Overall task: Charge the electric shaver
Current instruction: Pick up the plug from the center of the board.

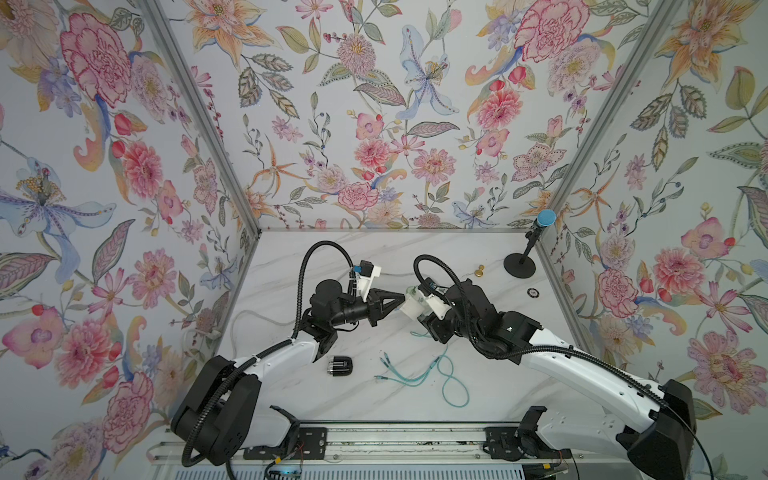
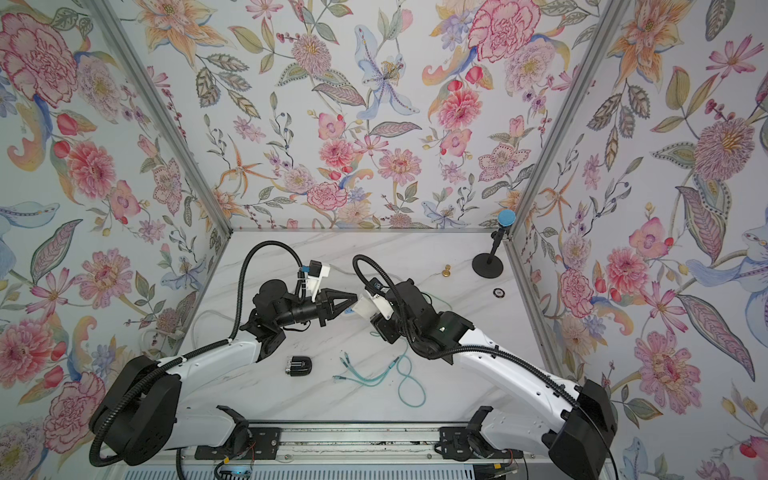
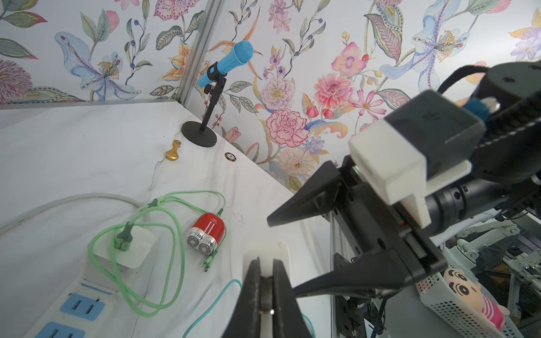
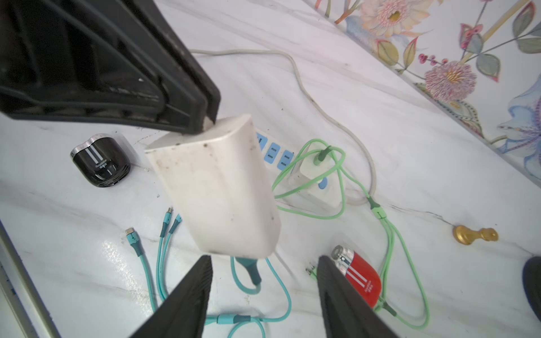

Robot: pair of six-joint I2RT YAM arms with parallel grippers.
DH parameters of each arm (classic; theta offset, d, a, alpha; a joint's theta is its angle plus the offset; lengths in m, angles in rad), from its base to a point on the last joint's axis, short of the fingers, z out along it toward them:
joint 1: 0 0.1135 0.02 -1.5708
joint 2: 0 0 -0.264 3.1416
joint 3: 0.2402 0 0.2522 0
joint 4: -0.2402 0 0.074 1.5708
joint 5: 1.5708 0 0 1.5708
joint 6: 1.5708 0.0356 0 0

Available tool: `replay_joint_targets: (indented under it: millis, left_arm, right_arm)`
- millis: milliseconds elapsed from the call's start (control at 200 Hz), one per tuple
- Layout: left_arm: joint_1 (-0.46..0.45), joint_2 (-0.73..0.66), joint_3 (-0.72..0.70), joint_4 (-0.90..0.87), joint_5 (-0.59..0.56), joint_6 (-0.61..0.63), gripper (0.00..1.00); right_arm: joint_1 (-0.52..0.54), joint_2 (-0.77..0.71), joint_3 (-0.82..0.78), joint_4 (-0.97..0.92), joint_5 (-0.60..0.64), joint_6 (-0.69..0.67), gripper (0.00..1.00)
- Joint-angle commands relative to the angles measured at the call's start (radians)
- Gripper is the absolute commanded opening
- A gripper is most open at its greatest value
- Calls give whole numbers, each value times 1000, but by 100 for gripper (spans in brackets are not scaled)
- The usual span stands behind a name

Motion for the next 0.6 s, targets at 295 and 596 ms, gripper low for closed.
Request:
replay_joint_targets:
  millis: [295, 596]
  left_arm:
    - [70, 4, 46, 234, -47, -104, 0]
    - [80, 37, 105, 418, -127, -241, 0]
  right_arm:
    - [-60, -322, -303, 380, -248, 295, 66]
    - [-79, -319, -482, 866, -384, 493, 79]
